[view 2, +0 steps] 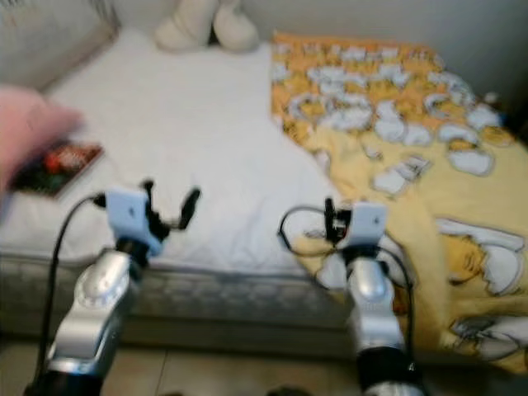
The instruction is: Clean up the room
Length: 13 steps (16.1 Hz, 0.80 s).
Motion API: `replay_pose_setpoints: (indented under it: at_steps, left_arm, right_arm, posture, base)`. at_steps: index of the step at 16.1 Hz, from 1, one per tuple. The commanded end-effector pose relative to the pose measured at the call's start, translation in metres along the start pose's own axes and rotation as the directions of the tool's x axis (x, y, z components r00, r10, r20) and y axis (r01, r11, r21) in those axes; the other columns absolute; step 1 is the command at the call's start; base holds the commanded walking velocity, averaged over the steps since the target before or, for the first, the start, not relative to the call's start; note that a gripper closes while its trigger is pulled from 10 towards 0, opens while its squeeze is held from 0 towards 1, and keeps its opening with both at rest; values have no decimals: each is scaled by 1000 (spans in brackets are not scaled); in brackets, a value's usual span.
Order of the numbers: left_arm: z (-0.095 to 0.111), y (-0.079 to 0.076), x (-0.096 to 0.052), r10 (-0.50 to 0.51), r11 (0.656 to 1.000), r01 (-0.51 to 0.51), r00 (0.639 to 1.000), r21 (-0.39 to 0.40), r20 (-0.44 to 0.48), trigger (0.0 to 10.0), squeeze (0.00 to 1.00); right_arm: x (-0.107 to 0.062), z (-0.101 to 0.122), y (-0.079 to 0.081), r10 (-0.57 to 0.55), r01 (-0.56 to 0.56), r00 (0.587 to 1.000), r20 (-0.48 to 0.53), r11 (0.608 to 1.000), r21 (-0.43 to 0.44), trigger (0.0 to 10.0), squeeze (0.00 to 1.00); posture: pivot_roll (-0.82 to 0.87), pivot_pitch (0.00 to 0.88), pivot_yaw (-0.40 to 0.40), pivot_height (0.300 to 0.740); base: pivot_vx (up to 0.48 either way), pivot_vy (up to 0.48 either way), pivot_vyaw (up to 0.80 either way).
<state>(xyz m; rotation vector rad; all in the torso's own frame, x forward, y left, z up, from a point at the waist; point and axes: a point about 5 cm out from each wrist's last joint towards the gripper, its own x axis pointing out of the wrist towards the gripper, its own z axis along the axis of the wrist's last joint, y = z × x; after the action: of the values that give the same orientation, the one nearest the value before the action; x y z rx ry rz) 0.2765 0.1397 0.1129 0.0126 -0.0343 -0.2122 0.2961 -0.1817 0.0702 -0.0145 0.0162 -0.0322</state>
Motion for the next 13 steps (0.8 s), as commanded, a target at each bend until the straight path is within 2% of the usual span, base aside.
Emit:
replay_pose_setpoints:
  at_steps: [1,4,6,7,9,11,12,13]
  left_arm:
    - [-1,2,3,-2,1000,2,1000,4,-21,10000,0]
    - [-1,3,4,-6,1000,6,1000,22,-19,10000,0]
    - [5,1,6,-38,999,38,999,3,13,10000,0]
    - [7,3,6,-23,1000,24,999,-16,26,10000,0]
    - [6,4,6,-17,1000,17,1000,-19,19,10000,0]
    - [6,1,4,-30,999,31,999,-17,22,10000,0]
    - [7,3,3,-18,1000,18,1000,-10,23,10000,0]
    - [7,4,3,-16,1000,16,1000,-14,21,10000,0]
  right_arm:
    - [4,3,2,9,-9,1000,-5,1000,-5,10000,0]
    - [7,-1,7,28,-27,999,-36,999,18,10000,0]
    - [13,-15,10,71,-53,981,-178,993,108,10000,0]
    - [17,-13,6,52,-35,983,-178,995,98,10000,0]
    - [20,-12,8,70,-50,979,-189,993,105,10000,0]
    - [18,-22,13,109,-56,957,-269,979,197,10000,0]
    - [18,-32,13,112,-17,931,-348,964,266,10000,0]
    - [18,-34,11,88,-1,930,-356,972,235,10000,0]
  posture:
    - [-1,0,20,715]
    - [3,0,20,715]
    - [9,0,10,715]
    - [12,0,12,715]
    - [14,0,16,715]
    - [21,0,14,715]
    - [24,0,13,715]
    - [27,0,15,715]
  base:
    - [0,0,0]
    - [0,0,0]
    - [0,0,0]
    - [442,0,0]
    - [439,0,0]
    - [354,321,0]
    - [0,296,0]
    - [0,0,0]
